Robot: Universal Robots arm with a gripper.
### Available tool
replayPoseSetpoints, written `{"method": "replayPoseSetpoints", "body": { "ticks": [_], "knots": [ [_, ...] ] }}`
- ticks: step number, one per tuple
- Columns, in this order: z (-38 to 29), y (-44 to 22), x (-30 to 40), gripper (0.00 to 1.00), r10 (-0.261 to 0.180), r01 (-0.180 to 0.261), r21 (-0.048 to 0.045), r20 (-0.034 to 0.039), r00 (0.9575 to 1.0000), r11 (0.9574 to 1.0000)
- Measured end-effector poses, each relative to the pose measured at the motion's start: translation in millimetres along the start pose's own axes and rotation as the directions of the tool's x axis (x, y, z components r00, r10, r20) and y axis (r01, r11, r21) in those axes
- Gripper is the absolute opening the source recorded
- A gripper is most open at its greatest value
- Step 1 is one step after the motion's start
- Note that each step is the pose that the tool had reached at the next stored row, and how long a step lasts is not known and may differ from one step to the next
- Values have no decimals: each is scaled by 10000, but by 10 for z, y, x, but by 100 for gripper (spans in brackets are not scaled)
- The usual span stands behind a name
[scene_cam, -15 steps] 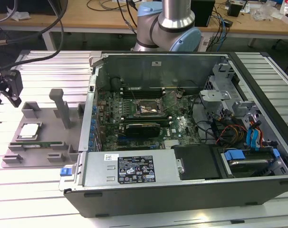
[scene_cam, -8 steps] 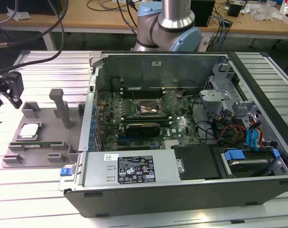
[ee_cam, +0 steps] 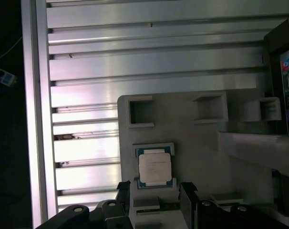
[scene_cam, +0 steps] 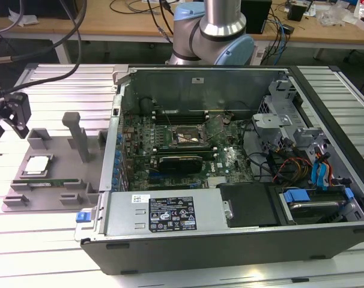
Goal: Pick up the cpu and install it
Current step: 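Pick up the cpu and move it towards the insertion slot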
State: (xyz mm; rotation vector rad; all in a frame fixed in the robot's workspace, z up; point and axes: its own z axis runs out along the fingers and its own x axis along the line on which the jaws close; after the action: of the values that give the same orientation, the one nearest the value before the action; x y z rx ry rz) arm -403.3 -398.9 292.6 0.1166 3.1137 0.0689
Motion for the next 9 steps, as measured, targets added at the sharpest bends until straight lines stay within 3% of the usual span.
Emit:
{"method": "replayPoseSetpoints", "body": {
  "ticks": [9],
  "knots": [
    [43, -2, 1, 54, 0, 0, 1, -1, 10000, 10000]
  ]
}}
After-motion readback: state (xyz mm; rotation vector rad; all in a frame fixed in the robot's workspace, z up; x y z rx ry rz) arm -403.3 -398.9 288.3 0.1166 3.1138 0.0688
